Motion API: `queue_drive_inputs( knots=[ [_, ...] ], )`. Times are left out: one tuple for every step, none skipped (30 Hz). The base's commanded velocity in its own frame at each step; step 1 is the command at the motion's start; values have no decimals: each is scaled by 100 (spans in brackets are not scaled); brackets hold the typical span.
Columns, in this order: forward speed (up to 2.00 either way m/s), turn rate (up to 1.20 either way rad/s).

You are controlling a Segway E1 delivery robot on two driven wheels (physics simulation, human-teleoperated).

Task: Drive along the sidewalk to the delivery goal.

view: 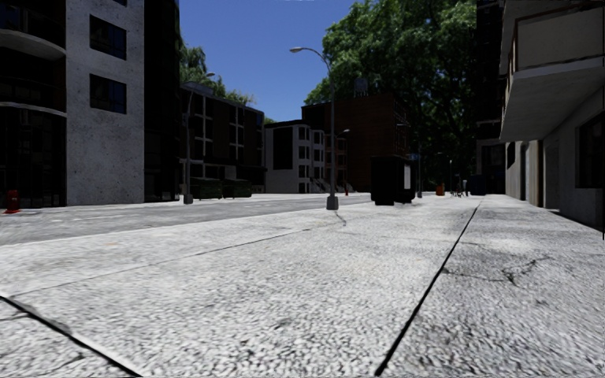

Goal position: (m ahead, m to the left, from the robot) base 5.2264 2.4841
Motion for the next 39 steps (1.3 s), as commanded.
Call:
queue_drive_inputs(
  knots=[
    [98,112],
    [98,106],
    [98,99],
    [98,80],
    [98,57],
    [98,41],
    [98,22],
    [98,10],
    [98,10],
    [98,6],
    [98,5],
    [99,5],
    [99,5],
    [99,5],
    [99,5],
    [99,5],
    [99,5],
    [99,18],
    [99,18],
    [99,120],
    [99,120],
    [99,120],
    [99,120],
    [99,120],
    [100,120],
    [100,120],
    [100,120],
    [100,120],
    [100,120],
    [100,120],
    [100,120],
    [100,120],
    [100,118],
    [100,110],
    [100,106],
    [100,102],
    [100,85],
    [100,62],
    [100,62]
  ],
)
